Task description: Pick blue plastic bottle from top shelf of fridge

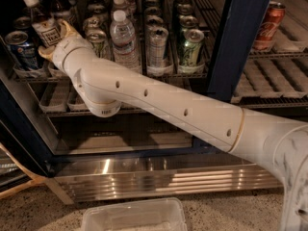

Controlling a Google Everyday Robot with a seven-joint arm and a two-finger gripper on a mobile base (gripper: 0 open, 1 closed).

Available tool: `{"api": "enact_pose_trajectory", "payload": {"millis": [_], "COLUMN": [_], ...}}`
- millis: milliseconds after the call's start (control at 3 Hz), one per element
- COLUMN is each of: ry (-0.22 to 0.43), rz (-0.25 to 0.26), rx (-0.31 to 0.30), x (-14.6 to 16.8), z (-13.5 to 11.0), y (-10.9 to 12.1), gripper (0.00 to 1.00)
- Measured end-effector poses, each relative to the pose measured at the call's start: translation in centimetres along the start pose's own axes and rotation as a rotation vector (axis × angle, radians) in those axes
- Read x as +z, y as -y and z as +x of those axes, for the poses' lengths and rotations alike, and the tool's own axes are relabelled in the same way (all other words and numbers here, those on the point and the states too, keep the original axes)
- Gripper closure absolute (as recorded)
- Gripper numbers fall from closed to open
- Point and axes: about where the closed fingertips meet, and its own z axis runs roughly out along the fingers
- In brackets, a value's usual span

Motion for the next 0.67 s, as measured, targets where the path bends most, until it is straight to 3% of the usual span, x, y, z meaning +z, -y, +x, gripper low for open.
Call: {"api": "enact_pose_trajectory", "payload": {"millis": [667], "ry": [-0.01], "rz": [0.003], "rx": [-0.018], "x": [2.04], "z": [-0.12], "y": [-0.27], "gripper": [0.06]}}
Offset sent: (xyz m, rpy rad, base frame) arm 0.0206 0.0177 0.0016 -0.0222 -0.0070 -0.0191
